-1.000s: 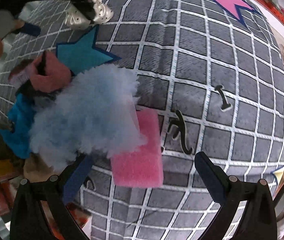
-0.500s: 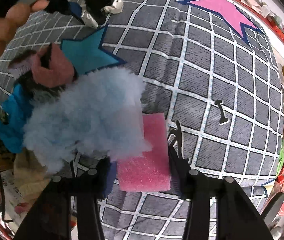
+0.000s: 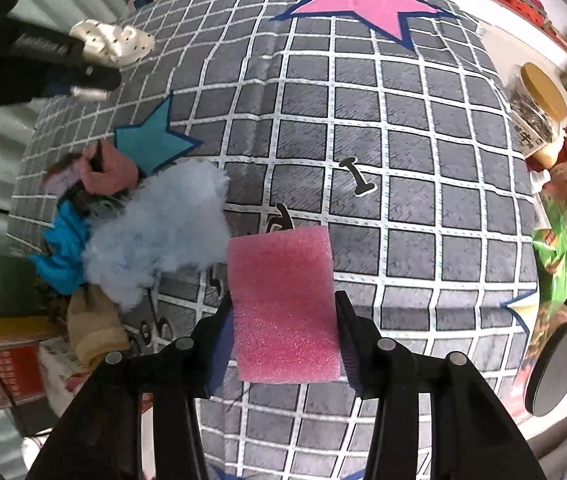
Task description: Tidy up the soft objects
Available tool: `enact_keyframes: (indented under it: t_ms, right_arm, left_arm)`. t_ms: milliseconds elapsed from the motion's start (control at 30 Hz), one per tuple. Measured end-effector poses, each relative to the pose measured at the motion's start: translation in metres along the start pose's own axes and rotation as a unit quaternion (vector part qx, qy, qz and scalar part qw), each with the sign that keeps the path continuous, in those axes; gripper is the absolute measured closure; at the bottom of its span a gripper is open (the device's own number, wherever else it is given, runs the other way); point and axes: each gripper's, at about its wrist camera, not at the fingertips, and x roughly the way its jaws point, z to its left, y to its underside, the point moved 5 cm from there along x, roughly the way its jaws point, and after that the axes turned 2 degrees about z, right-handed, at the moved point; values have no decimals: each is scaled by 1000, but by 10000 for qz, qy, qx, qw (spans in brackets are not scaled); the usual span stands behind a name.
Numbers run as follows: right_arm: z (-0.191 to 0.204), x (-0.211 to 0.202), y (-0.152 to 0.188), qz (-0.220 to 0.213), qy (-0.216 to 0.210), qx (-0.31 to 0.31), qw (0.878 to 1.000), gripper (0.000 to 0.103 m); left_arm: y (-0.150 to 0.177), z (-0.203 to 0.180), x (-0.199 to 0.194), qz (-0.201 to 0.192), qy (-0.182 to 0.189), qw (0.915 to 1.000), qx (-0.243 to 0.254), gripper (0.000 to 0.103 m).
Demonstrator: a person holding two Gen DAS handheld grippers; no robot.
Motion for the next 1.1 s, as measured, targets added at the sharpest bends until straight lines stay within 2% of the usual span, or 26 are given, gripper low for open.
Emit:
enact_keyframes:
  t_ms: [67, 200, 267, 400, 633, 767, 1100]
  right_arm:
    - [-3, -8, 2, -33, -33, 21, 10000, 55]
    - [-11, -25, 13, -86, -102, 135, 9998, 55]
    - [-13, -31, 10, -106, -107, 172, 9997, 55]
    - [-3, -34, 19, -113, -128, 276, 9995, 55]
    - [17, -47, 36, -199, -158, 243, 9994, 55]
    - [39, -60, 41, -293, -177, 104, 9994, 55]
    - [112, -93, 43, -601, -226, -489, 9967, 55]
  left_arm:
    - [6, -7, -15, -84, 42, 9999, 104, 83]
    - [40, -15, -36, -128, 209, 9995, 223, 83]
    - [57, -18, -34, -145, 219, 9990, 362, 83]
    - [98, -22, -40, -92, 281, 9979, 568, 83]
    - [153, -20, -52, 1, 377, 9975, 603, 83]
    - [172, -7, -68, -89, 407, 9980, 467, 83]
    - [207, 51, -113, -481, 185, 9987, 25, 83]
